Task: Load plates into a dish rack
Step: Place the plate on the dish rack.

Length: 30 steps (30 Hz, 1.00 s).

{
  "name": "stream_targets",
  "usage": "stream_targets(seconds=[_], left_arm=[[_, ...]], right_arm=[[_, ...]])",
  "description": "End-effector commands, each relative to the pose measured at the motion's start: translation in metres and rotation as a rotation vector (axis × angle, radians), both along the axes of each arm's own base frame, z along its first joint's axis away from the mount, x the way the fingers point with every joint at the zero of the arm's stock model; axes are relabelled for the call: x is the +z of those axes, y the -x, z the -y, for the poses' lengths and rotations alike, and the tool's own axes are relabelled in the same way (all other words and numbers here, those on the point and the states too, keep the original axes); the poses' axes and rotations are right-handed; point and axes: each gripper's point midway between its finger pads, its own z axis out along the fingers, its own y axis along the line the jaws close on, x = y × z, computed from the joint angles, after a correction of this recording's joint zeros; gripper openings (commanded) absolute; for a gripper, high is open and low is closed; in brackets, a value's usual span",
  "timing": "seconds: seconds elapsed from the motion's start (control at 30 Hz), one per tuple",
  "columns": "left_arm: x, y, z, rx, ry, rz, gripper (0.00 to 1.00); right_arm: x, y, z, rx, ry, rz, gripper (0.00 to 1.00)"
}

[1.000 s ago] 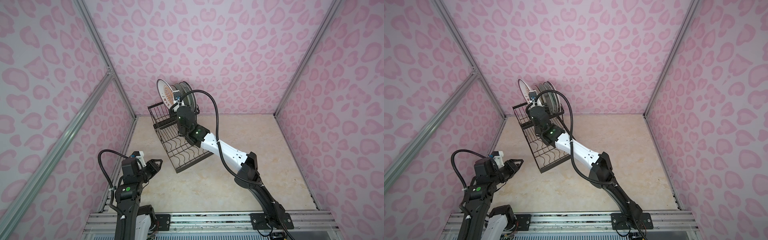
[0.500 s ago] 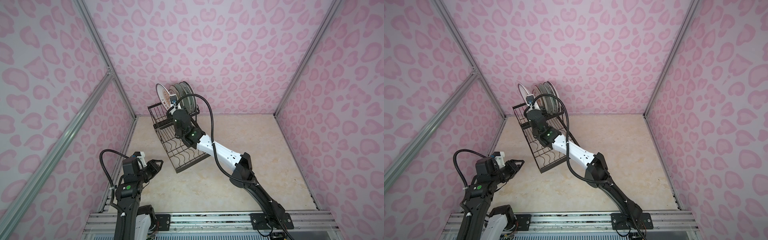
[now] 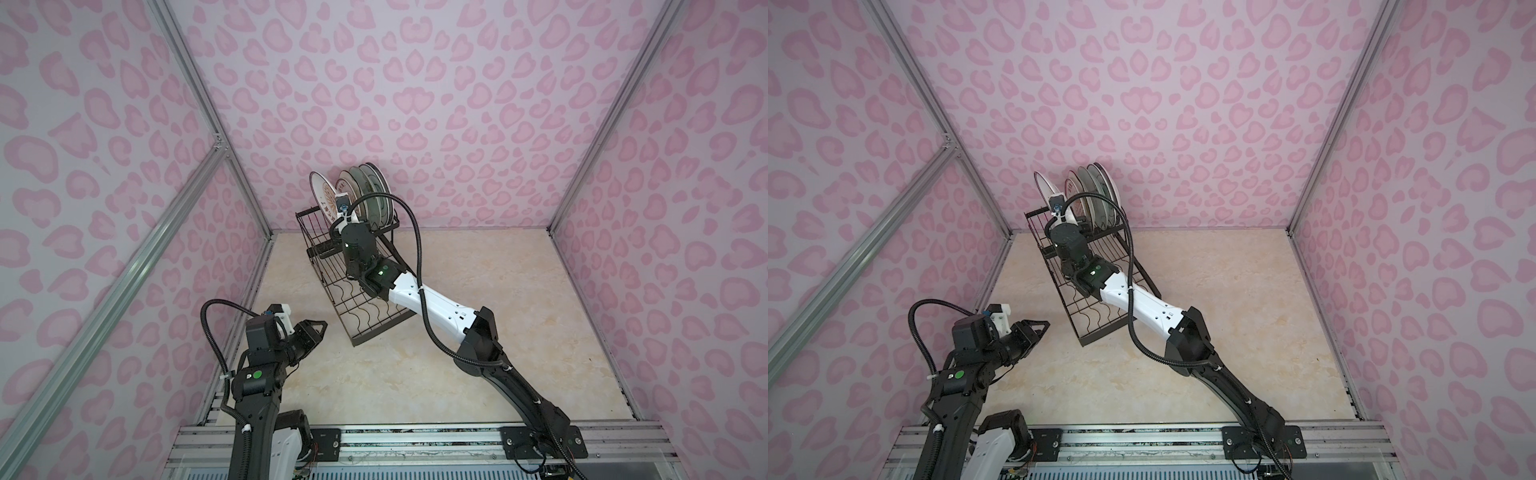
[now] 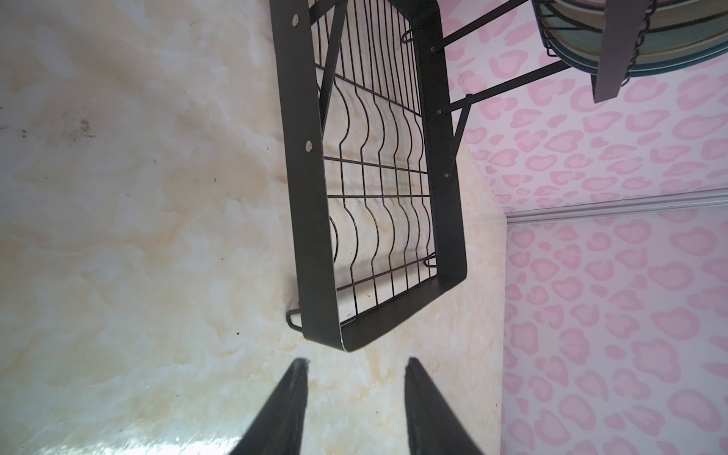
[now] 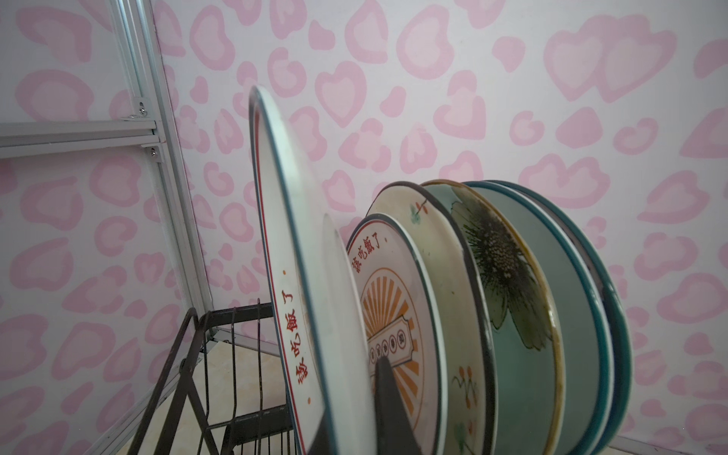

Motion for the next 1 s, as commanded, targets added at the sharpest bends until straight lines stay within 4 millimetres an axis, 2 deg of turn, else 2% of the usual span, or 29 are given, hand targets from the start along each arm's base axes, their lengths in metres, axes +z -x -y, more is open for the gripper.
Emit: stream_targets(seconds=[0.0,0.4,0.97], left_arm=[[0.003,-0.002,0.001,-0.016,-0.008,0.028,0.43],[0.006,0.001,0.003,-0.025,-0.002,0.033,0.43],[0.005,0.006,0.007,-0.05,0.002,0.032,0.43]], right_arm=[[0.003,0.001,0.0,-0.012,-0.039,0.015,0.0],[-0.009,-0.001,0.003,-0.08,-0.06,0.013,0.0],[-0.01,0.008,-0.002,-0.146,-0.096,0.078,0.0]])
